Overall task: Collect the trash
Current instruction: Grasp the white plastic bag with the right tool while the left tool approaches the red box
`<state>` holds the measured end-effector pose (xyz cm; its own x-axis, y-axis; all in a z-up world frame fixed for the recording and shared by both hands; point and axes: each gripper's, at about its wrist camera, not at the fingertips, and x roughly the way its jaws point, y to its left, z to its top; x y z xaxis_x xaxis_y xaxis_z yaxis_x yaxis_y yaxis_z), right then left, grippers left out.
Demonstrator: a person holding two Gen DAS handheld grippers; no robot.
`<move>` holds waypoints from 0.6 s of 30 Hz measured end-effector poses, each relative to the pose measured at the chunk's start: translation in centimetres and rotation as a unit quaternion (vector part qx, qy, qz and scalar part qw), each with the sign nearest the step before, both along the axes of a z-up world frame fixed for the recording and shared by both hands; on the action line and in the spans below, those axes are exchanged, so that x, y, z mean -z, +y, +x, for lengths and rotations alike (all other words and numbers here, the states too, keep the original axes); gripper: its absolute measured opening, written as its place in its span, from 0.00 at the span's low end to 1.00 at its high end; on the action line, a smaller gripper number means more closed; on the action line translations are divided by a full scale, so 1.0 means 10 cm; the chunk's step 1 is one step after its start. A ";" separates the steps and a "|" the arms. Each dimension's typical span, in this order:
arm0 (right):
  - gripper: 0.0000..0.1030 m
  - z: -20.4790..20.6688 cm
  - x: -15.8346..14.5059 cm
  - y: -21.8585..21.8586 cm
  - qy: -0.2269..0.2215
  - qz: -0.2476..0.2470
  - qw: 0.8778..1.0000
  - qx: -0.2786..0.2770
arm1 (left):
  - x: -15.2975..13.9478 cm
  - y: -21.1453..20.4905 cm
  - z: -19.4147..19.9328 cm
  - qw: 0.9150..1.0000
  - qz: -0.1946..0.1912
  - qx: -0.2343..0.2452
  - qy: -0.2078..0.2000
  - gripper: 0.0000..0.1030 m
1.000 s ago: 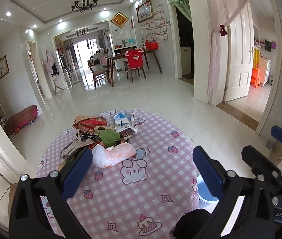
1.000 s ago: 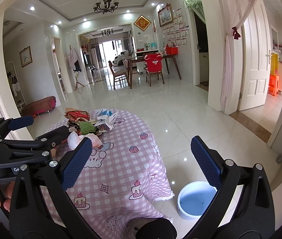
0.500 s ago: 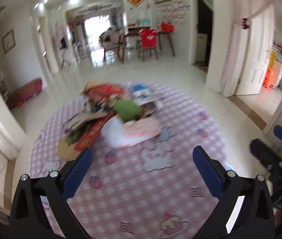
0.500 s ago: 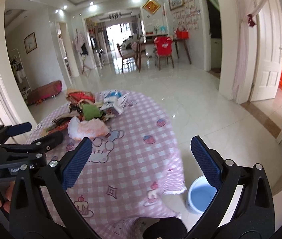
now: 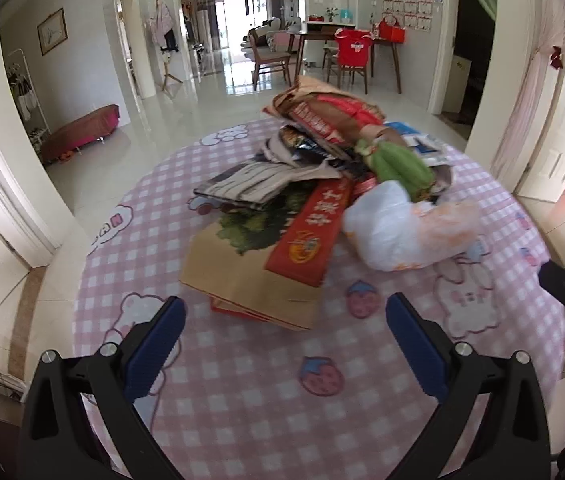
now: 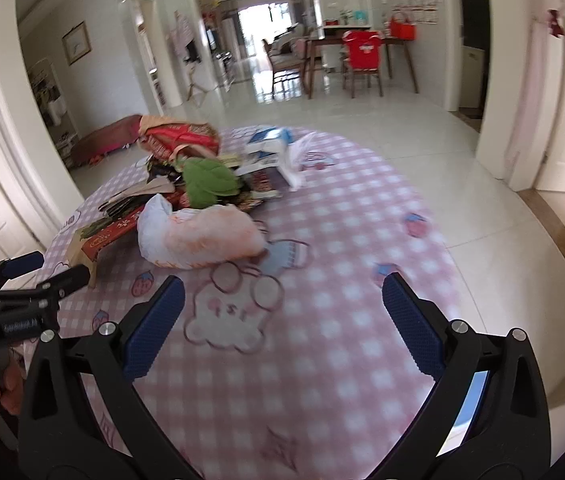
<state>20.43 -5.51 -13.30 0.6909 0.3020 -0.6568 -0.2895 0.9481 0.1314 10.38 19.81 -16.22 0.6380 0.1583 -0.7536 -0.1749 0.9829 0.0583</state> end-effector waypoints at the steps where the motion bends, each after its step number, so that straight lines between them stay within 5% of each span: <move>1: 0.94 0.09 0.04 0.10 0.009 -0.001 1.000 -0.011 | 0.02 0.02 0.02 1.000 0.004 0.000 0.002 0.96; 9: 0.94 0.73 0.31 0.45 0.076 0.100 0.991 -0.040 | 0.15 0.09 0.19 0.999 0.025 0.019 0.013 0.96; 13: 0.59 0.81 0.39 0.46 0.092 0.127 0.987 -0.042 | 0.18 0.02 0.32 0.999 0.028 0.037 0.013 0.96; 18: 0.48 0.74 0.35 0.36 0.080 0.137 0.986 -0.050 | 0.22 -0.06 0.46 0.998 0.048 0.038 0.019 0.87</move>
